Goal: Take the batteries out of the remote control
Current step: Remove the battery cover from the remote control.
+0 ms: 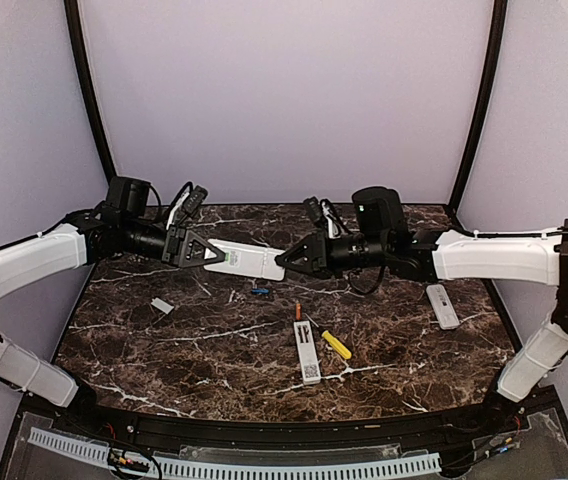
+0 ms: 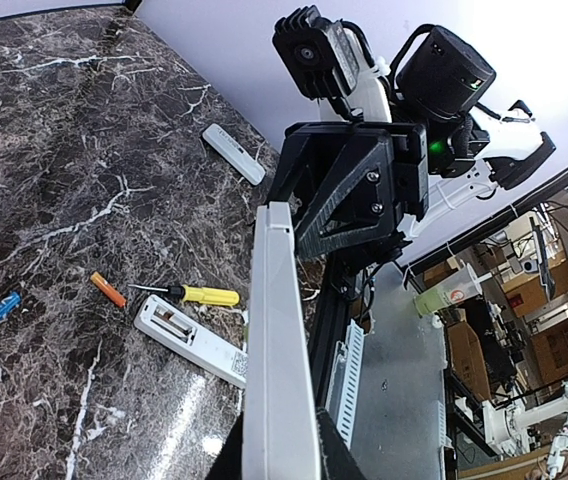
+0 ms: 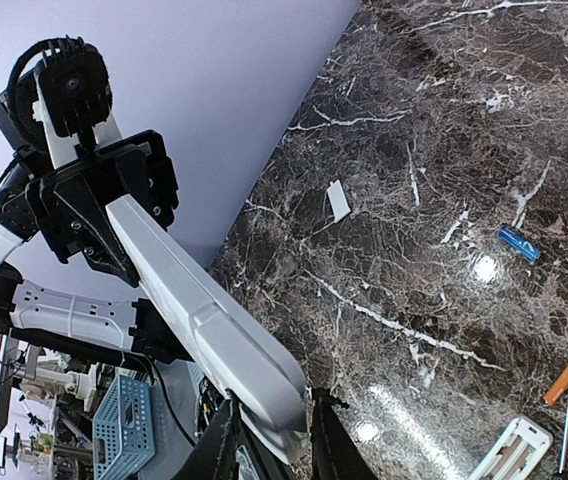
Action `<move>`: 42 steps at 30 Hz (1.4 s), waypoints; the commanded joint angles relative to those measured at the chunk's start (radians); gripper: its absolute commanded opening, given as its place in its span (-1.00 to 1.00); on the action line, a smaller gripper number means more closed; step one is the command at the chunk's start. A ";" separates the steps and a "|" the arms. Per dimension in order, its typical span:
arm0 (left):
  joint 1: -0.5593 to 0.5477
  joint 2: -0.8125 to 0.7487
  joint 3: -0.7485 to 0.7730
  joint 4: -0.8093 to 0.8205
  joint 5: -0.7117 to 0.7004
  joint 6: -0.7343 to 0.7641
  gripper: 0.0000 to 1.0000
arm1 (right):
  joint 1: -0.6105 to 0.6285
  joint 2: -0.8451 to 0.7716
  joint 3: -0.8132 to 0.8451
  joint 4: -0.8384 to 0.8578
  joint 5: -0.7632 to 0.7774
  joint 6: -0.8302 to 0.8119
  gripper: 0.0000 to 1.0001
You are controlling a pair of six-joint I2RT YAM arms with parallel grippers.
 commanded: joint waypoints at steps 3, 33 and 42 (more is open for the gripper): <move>-0.002 -0.033 0.018 0.016 0.023 0.013 -1.00 | -0.006 0.014 0.021 0.025 -0.027 0.007 -0.70; -0.010 -0.016 0.010 0.047 0.076 -0.014 -1.00 | -0.005 0.059 0.049 0.089 -0.083 0.032 -0.75; -0.010 -0.008 0.014 0.040 0.063 -0.009 -1.00 | -0.005 0.051 0.033 0.132 -0.108 0.032 -0.84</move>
